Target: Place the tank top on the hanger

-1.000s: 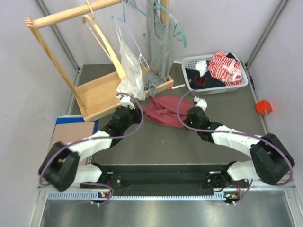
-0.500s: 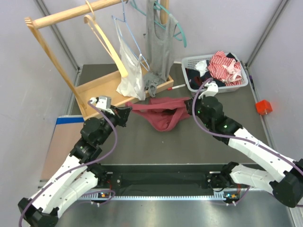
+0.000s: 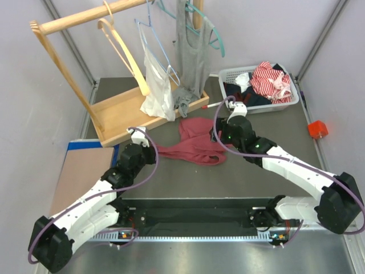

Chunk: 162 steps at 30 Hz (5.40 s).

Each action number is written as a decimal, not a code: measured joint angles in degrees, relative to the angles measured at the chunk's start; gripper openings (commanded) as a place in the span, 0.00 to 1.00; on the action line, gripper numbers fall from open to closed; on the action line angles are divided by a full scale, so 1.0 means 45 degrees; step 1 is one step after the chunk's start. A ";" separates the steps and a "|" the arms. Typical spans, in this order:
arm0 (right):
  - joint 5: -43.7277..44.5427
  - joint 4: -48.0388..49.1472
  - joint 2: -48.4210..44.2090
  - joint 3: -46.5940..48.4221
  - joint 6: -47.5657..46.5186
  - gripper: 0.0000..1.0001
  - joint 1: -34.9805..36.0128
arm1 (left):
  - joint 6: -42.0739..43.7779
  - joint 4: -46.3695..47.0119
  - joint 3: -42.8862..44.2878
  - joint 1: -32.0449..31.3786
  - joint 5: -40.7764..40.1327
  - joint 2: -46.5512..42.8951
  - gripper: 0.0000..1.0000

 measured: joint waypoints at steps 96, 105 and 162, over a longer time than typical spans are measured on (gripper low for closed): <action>-0.0835 0.2526 1.0331 1.7670 -0.5921 0.00 0.4090 | -0.0253 0.0602 -0.0933 0.0000 -0.0418 -0.0850 0.00; -0.0126 0.2973 1.0239 1.7568 -0.7208 0.00 0.4901 | -0.0243 0.0631 -0.0933 0.0000 -0.0413 -0.0529 0.00; 0.5751 0.0107 -0.7519 -0.2030 -0.2589 0.00 0.6630 | 0.0189 0.2424 0.0724 -0.2045 0.1224 0.4566 0.89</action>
